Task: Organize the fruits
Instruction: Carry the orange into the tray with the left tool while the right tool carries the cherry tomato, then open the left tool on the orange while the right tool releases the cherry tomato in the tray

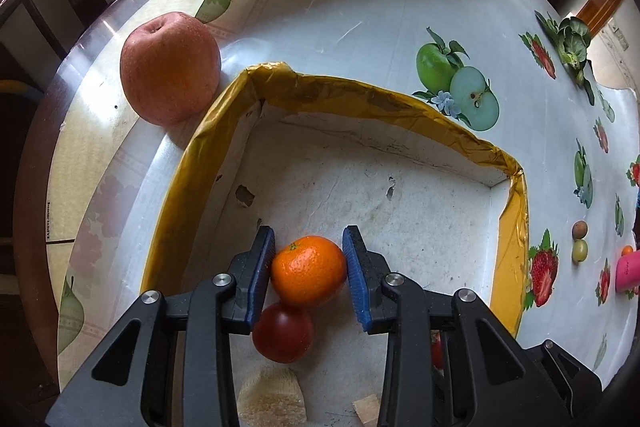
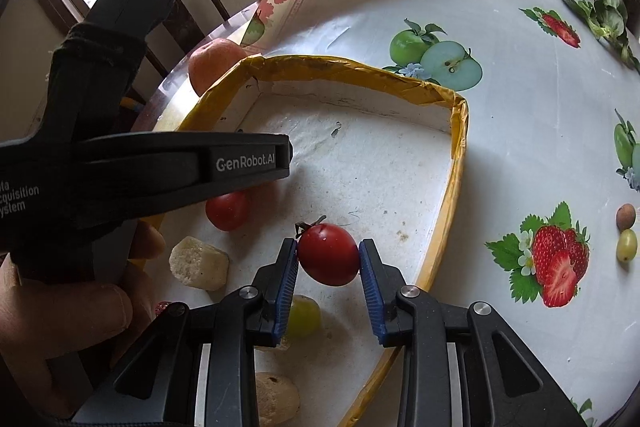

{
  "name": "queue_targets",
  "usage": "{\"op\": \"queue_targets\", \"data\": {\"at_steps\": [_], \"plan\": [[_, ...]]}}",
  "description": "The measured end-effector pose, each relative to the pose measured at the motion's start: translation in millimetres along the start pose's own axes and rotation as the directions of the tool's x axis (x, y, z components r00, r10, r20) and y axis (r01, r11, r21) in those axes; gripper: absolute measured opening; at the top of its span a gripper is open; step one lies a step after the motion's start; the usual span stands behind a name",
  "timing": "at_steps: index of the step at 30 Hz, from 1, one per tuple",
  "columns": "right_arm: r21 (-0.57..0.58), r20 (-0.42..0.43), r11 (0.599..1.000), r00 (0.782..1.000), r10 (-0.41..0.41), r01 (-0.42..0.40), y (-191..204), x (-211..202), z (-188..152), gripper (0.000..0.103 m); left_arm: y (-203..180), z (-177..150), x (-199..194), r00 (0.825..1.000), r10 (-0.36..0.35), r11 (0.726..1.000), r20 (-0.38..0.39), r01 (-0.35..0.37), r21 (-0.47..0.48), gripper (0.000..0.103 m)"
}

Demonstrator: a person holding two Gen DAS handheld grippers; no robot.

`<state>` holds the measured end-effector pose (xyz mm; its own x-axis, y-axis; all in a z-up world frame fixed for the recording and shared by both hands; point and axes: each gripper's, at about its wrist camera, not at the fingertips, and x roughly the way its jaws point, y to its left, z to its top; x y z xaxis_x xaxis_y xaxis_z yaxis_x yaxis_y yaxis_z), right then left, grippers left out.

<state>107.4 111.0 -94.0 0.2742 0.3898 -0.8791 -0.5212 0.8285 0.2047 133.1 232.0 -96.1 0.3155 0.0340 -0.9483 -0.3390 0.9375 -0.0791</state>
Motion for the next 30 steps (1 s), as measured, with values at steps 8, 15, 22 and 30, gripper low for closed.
{"op": "queue_targets", "data": {"at_steps": [8,15,22,30], "plan": [[0.038,0.004,0.999,1.000,0.031,-0.031,-8,-14,-2,0.039,2,-3,-22,0.999,0.017,1.000,0.041,-0.016,-0.025,0.056],[0.048,0.060,0.998,0.998,0.035,-0.038,-9,-48,-8,0.042,-3,-8,-51,0.996,-0.006,1.000,0.086,0.008,-0.015,0.056],[0.091,0.118,0.995,0.993,0.017,-0.028,-28,-86,-21,0.042,-19,-17,-73,0.993,-0.043,0.999,0.114,0.043,0.002,0.056],[0.178,0.140,0.984,0.990,-0.029,0.004,-68,-117,-48,0.042,-51,-31,-89,0.989,-0.093,0.995,0.119,0.089,0.035,0.056]]}}
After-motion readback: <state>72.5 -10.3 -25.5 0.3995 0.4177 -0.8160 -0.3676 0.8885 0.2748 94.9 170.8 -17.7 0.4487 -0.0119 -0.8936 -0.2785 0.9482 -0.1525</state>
